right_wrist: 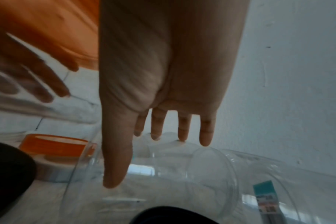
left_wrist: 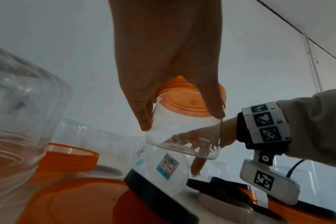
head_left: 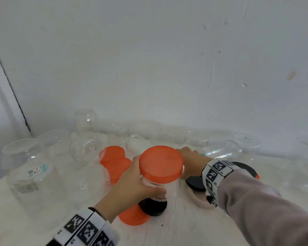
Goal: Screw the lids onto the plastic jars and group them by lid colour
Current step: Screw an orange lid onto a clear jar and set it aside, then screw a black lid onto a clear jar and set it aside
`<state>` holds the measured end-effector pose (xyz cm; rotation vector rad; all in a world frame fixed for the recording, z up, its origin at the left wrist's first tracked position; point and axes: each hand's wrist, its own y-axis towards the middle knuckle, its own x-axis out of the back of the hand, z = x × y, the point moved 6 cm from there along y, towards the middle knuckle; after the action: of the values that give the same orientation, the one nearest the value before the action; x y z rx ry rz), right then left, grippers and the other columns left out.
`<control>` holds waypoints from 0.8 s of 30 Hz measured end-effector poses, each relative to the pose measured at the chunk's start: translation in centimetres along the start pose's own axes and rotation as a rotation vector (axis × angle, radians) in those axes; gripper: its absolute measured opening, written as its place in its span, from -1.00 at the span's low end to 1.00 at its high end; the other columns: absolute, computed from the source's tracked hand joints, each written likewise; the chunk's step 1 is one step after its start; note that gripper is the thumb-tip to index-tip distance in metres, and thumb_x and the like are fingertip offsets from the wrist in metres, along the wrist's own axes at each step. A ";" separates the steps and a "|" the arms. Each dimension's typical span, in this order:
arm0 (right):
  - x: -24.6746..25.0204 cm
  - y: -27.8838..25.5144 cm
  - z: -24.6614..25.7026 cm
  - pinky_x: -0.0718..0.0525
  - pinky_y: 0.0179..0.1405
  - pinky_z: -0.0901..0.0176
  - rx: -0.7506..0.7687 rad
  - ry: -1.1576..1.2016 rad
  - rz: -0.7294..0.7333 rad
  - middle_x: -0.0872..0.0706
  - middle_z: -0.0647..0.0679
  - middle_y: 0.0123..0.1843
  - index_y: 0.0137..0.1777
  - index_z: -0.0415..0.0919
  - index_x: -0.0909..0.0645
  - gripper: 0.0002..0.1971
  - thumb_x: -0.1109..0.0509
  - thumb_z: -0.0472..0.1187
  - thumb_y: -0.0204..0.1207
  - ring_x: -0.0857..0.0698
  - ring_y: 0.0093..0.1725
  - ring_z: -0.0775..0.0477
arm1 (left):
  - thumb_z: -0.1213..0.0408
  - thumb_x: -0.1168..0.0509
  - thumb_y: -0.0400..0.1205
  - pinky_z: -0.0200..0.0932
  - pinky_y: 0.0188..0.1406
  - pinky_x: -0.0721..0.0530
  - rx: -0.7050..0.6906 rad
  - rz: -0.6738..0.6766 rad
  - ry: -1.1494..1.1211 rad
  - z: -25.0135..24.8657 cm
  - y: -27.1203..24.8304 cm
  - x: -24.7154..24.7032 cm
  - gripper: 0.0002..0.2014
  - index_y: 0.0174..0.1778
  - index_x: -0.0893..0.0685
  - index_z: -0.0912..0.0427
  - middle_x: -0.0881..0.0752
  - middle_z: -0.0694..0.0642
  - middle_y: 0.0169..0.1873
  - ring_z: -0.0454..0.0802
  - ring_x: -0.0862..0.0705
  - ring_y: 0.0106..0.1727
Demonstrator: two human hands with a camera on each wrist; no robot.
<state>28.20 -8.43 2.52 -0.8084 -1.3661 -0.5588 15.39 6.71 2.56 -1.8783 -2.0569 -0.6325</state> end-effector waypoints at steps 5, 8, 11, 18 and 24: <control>-0.2 0.4 0.7 -0.32 0.42 -0.12 0.063 -0.227 -0.002 -0.19 -0.04 0.56 0.61 0.07 -0.25 -0.14 -0.60 -0.11 0.34 -0.20 0.48 -0.18 | -0.04 -0.68 0.16 -0.55 -0.15 -0.48 -0.028 -0.195 0.023 -0.9 1.5 1.7 0.00 0.43 -0.23 -0.14 -0.53 -0.27 0.17 -0.36 -0.56 0.10; -0.3 0.2 0.6 -0.28 0.47 -0.21 0.087 -0.268 -0.010 -0.14 -0.05 0.58 0.61 0.12 -0.19 -0.07 -0.63 -0.05 0.30 -0.12 0.55 -0.19 | -0.01 -0.68 0.18 -0.60 -0.20 -0.43 -0.043 -0.282 0.029 -1.6 2.6 2.3 0.05 0.49 -0.20 -0.03 -0.46 -0.23 0.19 -0.27 -0.51 0.14; -0.3 -0.4 0.1 -0.13 0.52 -0.36 0.131 -0.229 -0.012 -0.12 0.08 0.64 0.60 0.08 -0.13 -0.04 -0.64 -0.06 0.29 0.01 0.65 -0.13 | 0.06 -0.68 0.21 -0.60 -0.20 -0.41 -0.056 -0.340 0.020 -2.2 3.8 2.6 0.02 0.49 -0.21 0.08 -0.46 -0.16 0.20 -0.21 -0.48 0.16; 2.3 -3.6 -2.1 -0.10 0.54 -0.05 0.162 0.038 -0.237 -0.32 0.11 0.56 0.56 0.03 -0.16 -0.10 -0.60 0.02 0.30 -0.14 0.58 0.08 | 0.14 -0.68 0.26 -0.31 0.02 -0.42 -0.080 -0.413 -0.022 -3.7 6.8 2.0 -0.03 0.48 -0.23 0.15 -0.44 -0.06 0.23 -0.14 -0.45 0.19; 5.3 -8.0 -5.1 -0.35 0.19 0.51 0.130 0.412 -0.434 -0.28 0.55 0.28 0.52 0.17 -0.17 -0.08 -0.67 -0.03 0.25 -0.27 0.29 0.38 | 0.10 -0.68 0.25 -0.12 0.14 -0.49 -0.011 -0.396 -0.037 -4.4 9.7 -0.7 -0.02 0.45 -0.23 0.24 -0.44 0.16 0.35 0.10 -0.47 0.36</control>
<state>26.08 -16.82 9.08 -0.2632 -1.1776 -0.9088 24.68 4.50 7.23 -1.5036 -2.4777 -0.7021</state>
